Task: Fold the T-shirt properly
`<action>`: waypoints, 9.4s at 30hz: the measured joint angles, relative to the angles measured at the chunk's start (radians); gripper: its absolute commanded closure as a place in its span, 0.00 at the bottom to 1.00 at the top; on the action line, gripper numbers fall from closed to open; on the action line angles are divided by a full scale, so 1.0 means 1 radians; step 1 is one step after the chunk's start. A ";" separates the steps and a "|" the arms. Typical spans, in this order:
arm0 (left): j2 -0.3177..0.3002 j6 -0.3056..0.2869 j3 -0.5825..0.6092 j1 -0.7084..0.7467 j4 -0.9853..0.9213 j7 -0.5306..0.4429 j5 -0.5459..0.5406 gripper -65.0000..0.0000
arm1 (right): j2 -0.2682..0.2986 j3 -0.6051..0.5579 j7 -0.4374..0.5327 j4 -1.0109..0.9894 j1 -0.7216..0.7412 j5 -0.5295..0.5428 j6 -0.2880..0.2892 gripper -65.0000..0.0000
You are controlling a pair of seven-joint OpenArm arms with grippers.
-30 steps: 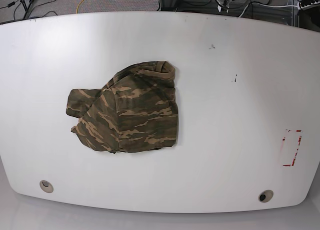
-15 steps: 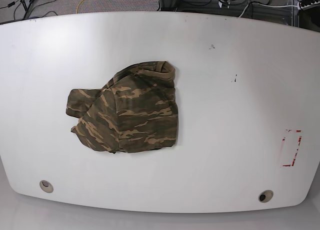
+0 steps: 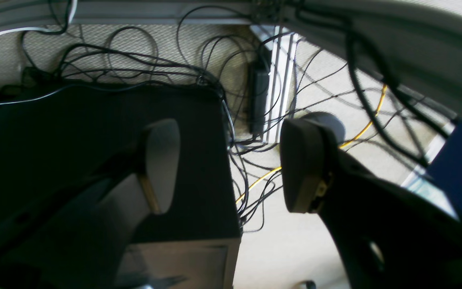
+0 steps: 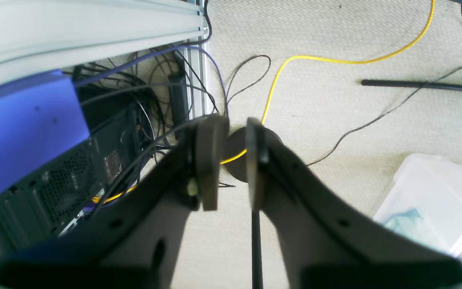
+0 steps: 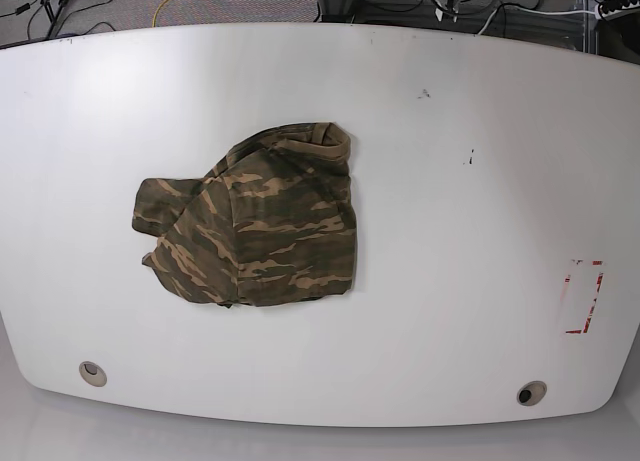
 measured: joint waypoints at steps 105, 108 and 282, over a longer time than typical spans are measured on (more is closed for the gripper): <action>-0.006 0.010 0.004 0.008 0.067 0.013 0.004 0.42 | 0.004 -0.008 -0.002 0.099 -0.035 0.016 0.000 0.83; -0.011 0.010 0.001 0.033 0.106 0.003 0.004 0.42 | 0.009 -0.008 -0.005 0.172 -0.082 0.017 0.002 0.83; -0.148 -0.012 -0.173 0.726 1.304 0.119 0.063 0.44 | -0.033 -0.002 -0.214 1.340 -0.616 0.039 0.016 0.85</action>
